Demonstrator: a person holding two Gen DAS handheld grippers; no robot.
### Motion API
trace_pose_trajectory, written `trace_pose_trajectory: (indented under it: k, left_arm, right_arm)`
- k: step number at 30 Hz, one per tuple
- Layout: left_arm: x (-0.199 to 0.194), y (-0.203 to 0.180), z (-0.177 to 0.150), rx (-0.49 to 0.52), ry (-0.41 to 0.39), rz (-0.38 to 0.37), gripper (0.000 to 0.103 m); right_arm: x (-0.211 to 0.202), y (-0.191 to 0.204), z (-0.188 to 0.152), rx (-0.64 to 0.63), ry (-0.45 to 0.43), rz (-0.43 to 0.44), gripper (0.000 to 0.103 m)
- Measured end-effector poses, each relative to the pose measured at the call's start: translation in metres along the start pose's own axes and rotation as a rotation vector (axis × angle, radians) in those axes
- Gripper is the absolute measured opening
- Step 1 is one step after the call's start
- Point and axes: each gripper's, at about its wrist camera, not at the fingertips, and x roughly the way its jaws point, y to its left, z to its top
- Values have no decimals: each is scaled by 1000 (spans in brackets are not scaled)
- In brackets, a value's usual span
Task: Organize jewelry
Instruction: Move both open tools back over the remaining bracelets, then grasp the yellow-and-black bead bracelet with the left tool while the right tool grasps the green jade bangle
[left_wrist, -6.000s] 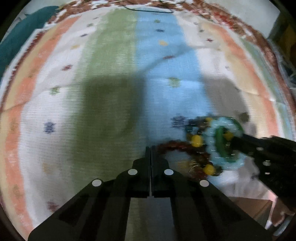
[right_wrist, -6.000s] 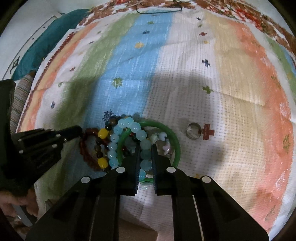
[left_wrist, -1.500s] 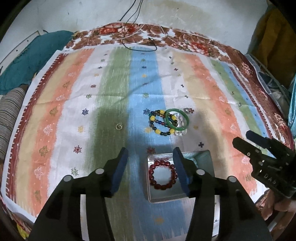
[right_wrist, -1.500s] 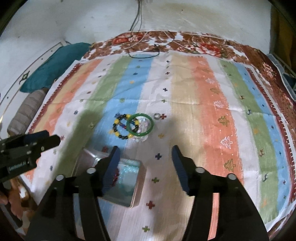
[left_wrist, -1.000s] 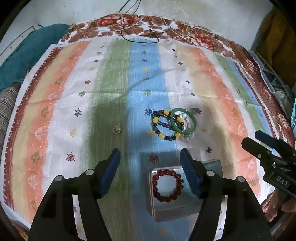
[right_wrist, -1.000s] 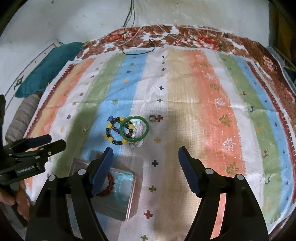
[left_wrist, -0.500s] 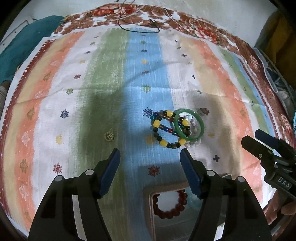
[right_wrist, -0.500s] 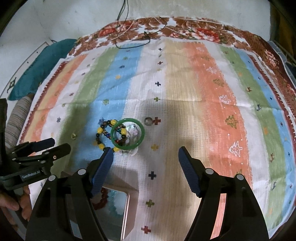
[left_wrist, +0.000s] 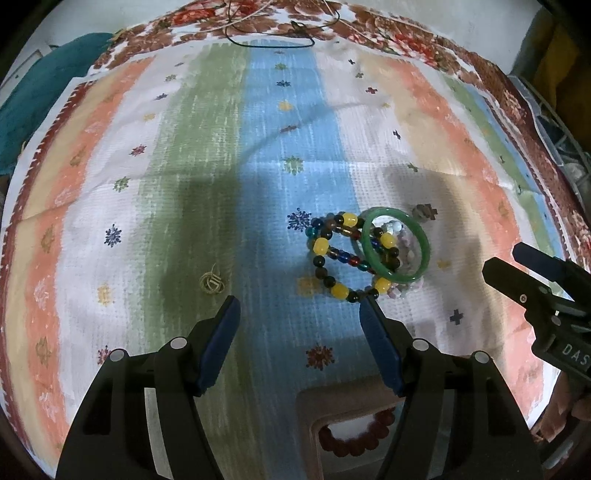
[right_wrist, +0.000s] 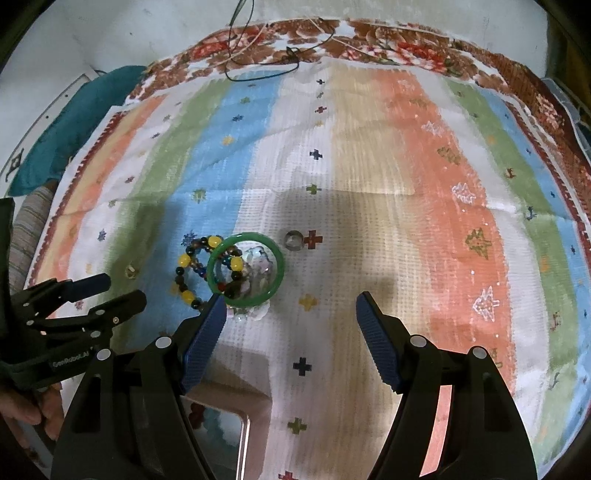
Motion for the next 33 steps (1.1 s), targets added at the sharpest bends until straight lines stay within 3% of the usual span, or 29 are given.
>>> trace_pose_trajectory:
  k: [33]
  left_arm:
    - [58, -9, 20, 105, 90, 32, 66]
  right_arm:
    - [78, 1, 24, -22, 112, -88, 72]
